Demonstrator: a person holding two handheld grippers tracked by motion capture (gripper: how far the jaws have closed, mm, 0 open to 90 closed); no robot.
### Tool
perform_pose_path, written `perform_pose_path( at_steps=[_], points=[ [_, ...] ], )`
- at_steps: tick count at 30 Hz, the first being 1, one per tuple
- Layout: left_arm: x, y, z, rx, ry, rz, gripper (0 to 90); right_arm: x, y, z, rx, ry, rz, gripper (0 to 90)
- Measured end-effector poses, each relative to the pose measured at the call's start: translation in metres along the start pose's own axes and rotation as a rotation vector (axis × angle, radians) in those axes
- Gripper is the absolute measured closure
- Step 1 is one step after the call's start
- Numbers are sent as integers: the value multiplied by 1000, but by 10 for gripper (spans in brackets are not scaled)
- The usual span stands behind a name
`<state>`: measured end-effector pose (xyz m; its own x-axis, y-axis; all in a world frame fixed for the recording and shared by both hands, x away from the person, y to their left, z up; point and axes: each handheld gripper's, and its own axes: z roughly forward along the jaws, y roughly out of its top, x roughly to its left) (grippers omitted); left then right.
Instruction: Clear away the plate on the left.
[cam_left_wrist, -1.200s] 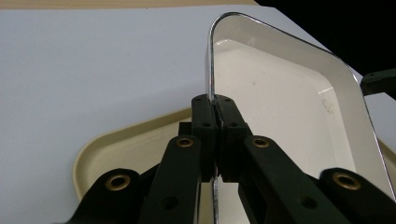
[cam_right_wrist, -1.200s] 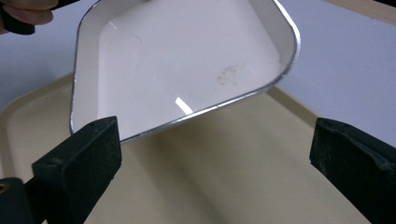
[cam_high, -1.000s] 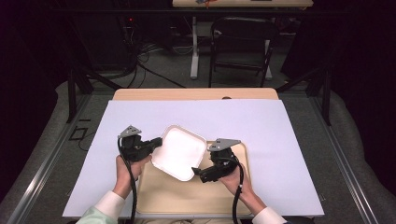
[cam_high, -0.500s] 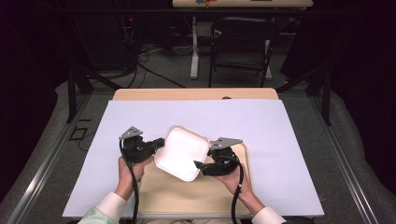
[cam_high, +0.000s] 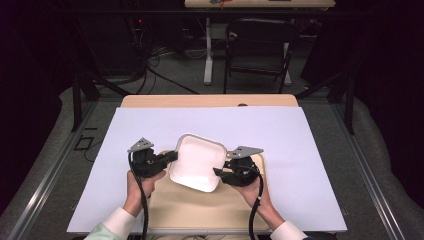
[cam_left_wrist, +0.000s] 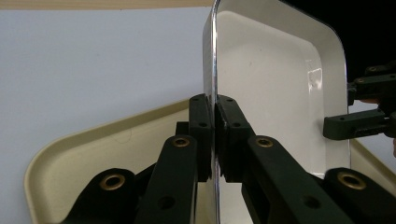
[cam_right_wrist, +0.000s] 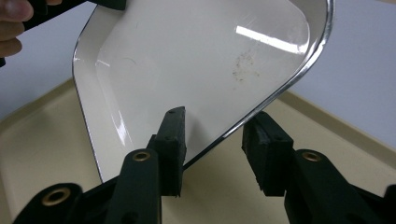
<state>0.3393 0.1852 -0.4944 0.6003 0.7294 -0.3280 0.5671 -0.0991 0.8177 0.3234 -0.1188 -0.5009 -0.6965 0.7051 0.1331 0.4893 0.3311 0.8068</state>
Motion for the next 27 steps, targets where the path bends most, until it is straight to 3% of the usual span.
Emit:
perform_pose_path(
  at_steps=[27],
  points=[
    [-15,-11,4,47,-62,-32,851,-7,0,-26,-1,-4,-3,697]
  ],
)
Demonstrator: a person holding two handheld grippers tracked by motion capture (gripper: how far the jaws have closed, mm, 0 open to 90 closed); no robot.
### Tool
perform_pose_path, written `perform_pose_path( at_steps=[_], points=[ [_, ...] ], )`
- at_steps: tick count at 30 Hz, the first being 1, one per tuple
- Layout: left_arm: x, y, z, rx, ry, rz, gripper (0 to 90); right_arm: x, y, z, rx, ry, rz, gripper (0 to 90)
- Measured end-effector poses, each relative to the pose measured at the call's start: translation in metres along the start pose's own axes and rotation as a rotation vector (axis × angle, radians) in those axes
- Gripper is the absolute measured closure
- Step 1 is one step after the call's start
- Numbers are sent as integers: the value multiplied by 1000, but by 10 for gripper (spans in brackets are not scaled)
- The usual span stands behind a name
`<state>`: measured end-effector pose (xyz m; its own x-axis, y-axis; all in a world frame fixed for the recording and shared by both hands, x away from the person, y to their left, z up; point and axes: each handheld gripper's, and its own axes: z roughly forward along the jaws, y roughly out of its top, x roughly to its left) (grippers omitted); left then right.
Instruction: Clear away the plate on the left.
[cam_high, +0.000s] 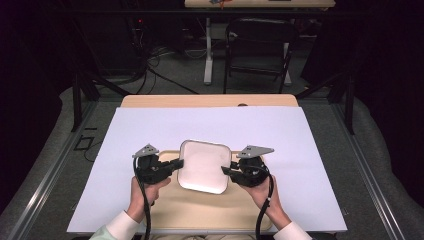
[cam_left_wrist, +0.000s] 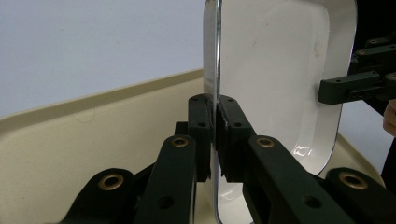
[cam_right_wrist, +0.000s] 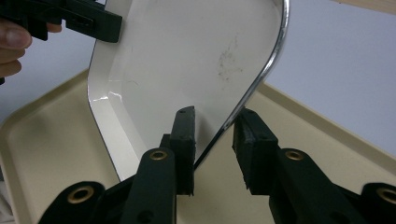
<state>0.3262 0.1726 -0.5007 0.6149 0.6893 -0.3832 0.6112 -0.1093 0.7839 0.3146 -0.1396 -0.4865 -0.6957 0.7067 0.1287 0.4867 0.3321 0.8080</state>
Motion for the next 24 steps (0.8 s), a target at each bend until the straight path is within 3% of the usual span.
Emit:
perform_pose_path(
  at_steps=[15,24],
  points=[
    [-4,-7,4,24,-39,-40,849,-1,-2,-9,28,-5,10,717],
    [-3,-11,7,55,-52,-69,849,-4,-3,-9,72,10,32,728]
  ],
)
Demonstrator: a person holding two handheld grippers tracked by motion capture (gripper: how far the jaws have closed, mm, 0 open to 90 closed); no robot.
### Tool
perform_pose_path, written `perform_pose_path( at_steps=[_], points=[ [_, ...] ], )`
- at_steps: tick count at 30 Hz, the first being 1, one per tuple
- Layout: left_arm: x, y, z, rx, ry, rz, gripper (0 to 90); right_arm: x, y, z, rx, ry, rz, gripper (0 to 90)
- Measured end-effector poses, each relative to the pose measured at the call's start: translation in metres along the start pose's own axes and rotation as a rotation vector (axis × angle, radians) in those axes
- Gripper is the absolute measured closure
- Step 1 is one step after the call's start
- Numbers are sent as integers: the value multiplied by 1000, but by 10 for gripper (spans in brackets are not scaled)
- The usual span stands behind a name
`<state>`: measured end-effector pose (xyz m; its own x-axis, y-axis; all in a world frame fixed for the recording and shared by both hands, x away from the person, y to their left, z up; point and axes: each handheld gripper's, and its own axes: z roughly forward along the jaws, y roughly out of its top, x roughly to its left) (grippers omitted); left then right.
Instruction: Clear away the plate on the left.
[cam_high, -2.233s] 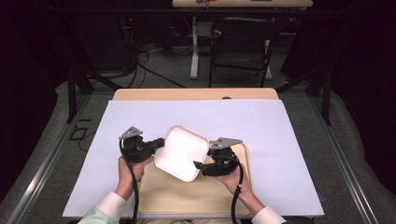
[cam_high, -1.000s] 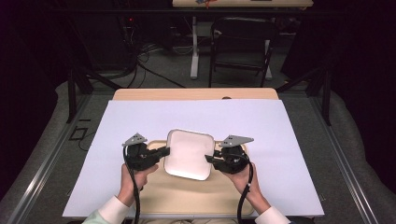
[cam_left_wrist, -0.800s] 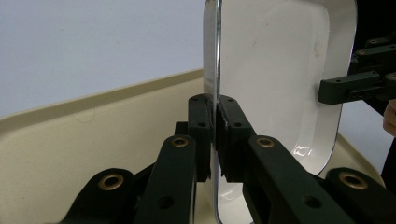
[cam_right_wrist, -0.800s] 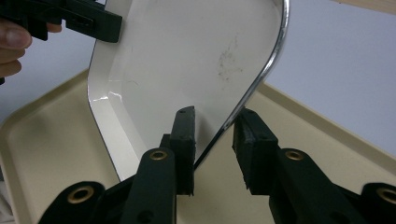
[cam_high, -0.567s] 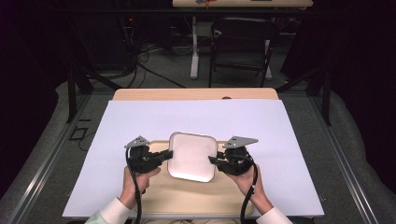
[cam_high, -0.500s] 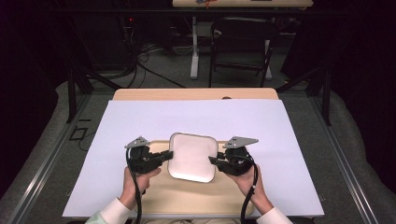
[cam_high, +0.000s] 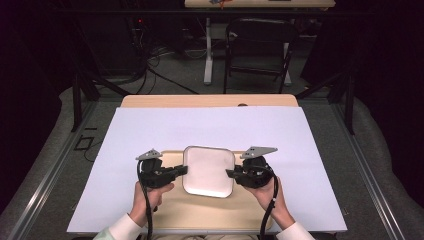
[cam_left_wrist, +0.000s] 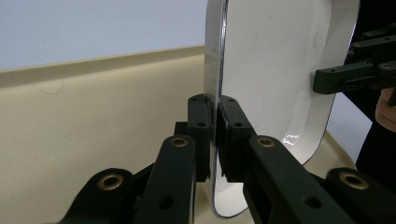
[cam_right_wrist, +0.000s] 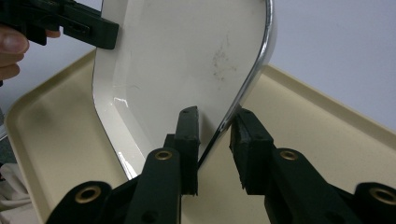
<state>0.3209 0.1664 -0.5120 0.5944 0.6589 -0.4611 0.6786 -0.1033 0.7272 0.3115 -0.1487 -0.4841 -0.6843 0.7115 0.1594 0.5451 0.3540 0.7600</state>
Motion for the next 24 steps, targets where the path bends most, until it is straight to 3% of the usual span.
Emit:
perform_pose_path(
  at_steps=[12,24],
  points=[
    [3,-5,5,36,2,-22,848,-4,-2,6,51,19,17,739],
    [8,-14,8,103,10,-32,843,-8,-7,19,113,36,20,747]
  ],
)
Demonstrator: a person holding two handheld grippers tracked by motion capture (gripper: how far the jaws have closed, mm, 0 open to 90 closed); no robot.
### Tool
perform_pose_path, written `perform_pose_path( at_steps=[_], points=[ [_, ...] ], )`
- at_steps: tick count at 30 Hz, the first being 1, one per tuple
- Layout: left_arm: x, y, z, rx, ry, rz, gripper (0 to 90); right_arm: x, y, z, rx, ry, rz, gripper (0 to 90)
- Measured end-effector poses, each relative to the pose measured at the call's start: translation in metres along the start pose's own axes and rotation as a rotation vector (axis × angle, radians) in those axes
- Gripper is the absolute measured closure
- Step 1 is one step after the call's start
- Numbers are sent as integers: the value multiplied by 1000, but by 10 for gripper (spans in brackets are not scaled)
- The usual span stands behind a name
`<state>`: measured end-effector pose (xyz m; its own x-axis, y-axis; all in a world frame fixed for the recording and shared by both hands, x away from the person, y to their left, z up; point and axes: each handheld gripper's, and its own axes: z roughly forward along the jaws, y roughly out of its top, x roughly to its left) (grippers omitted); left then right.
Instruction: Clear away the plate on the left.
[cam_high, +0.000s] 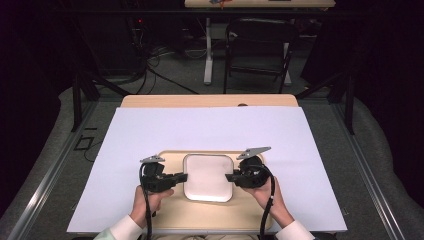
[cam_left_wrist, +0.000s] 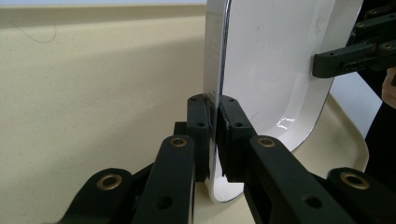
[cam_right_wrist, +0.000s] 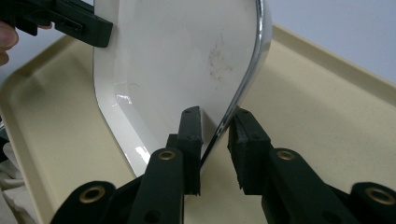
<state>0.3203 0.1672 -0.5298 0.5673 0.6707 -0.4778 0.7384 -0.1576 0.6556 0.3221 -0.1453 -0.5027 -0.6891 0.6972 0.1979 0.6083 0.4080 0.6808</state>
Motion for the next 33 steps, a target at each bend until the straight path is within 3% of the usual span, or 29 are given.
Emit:
perform_pose_path(
  at_steps=[5,16,33],
  points=[
    [0,0,0,4,5,8,837,-2,-2,6,26,-1,10,745],
    [0,2,2,20,37,39,823,-6,-1,13,29,-5,10,741],
    [-1,3,6,39,125,94,803,-7,2,24,52,-26,6,716]
  ],
)
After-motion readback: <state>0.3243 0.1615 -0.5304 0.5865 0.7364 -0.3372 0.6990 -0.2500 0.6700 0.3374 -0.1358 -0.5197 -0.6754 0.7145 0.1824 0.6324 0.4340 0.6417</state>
